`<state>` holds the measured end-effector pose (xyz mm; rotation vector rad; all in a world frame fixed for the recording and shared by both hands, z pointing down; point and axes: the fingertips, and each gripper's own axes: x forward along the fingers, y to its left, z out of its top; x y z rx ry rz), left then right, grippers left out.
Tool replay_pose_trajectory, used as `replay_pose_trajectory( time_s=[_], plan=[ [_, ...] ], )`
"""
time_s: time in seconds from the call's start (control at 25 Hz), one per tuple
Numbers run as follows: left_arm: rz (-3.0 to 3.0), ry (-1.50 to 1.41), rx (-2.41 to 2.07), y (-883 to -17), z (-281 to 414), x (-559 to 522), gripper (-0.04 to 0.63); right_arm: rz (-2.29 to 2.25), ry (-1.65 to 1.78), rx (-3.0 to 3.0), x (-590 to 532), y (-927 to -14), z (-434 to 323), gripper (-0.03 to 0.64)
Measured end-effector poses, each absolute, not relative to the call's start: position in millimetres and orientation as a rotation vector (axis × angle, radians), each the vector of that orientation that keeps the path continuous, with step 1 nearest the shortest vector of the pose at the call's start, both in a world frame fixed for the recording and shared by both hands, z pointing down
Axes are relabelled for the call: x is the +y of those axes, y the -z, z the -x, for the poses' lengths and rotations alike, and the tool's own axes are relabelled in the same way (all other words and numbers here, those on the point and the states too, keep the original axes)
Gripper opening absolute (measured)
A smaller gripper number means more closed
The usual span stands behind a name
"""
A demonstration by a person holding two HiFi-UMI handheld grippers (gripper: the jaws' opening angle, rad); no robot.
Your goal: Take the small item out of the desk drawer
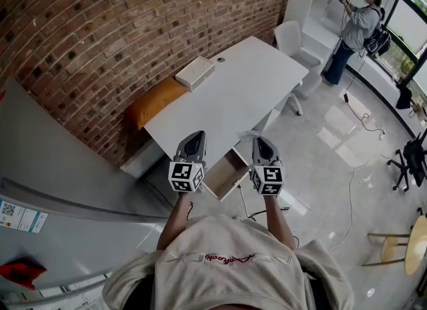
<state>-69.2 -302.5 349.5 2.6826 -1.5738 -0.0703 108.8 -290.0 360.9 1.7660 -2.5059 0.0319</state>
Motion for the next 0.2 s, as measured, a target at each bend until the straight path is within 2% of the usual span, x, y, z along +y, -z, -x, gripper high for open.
replay_pose_trajectory(
  time_s=[0.2],
  plan=[
    [-2.675, 0.069, -1.575, -353.0, 68.7, -303.5, 0.008, -1.757, -0.019, -2.518, -291.2, -357.1, -106.9, 0.011]
  ],
)
